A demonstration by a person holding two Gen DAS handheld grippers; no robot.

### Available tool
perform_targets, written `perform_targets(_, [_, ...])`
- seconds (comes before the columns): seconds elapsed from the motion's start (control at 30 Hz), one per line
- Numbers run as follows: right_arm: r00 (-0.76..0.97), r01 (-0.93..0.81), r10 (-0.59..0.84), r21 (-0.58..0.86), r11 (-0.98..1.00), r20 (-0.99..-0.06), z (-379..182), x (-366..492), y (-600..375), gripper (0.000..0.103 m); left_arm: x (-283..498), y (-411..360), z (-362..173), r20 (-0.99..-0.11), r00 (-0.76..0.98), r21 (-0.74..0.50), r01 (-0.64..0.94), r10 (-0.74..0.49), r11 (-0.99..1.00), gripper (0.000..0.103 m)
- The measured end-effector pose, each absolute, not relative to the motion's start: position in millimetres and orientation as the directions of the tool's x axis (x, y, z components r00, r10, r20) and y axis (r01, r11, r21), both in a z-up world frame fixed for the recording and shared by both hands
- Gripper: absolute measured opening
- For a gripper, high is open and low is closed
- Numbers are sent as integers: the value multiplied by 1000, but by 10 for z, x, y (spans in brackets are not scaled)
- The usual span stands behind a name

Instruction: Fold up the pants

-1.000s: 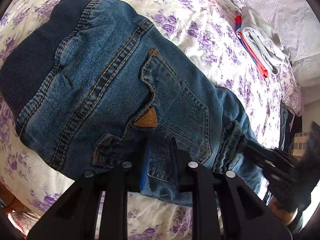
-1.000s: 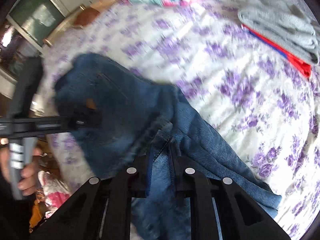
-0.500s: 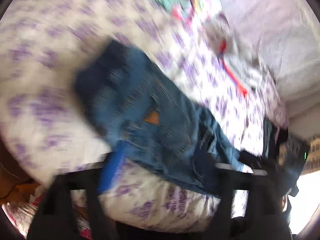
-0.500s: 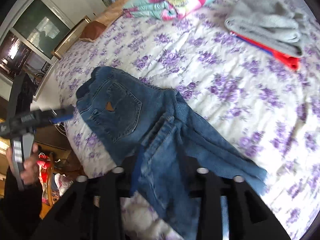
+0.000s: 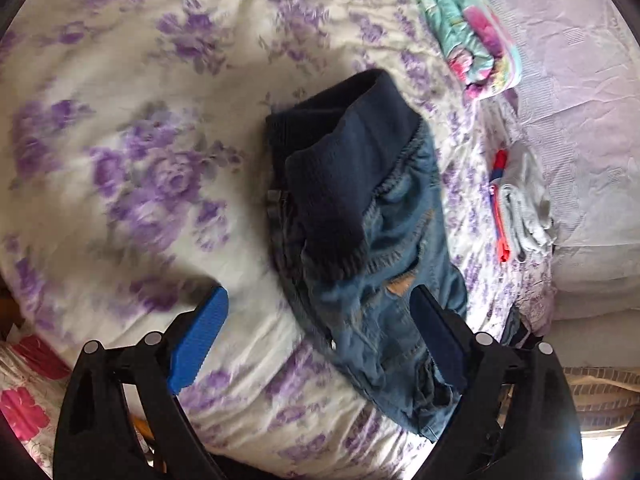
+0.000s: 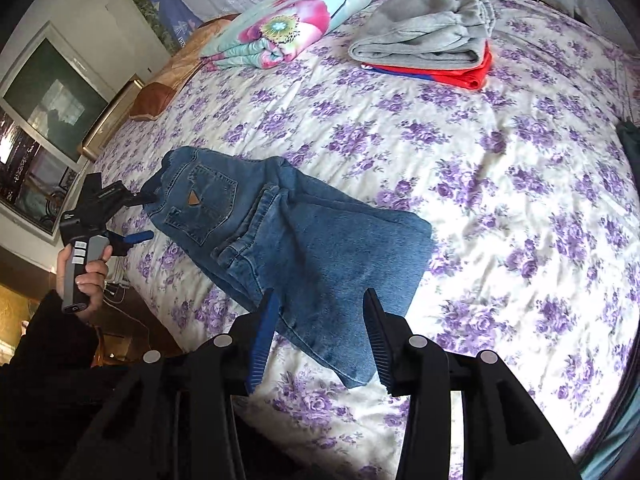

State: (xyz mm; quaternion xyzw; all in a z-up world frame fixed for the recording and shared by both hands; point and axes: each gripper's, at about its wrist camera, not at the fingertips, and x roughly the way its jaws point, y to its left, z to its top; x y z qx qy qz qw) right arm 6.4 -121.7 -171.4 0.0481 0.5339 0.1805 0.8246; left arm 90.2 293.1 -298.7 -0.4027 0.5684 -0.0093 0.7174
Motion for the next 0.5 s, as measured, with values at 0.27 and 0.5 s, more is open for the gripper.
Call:
perform_targets(0.27, [363, -161, 300, 257, 953, -882, -1746, -11, -1436, 44, 1362, 2718, -2823, -786, 392, -606, -341, -478, 718, 62])
perform_targets(0.5, [308, -258, 357, 284, 924, -882, -1839, 168, -1105, 44, 1167, 2699, -2600, -758, 464, -599, -220, -457, 770, 32])
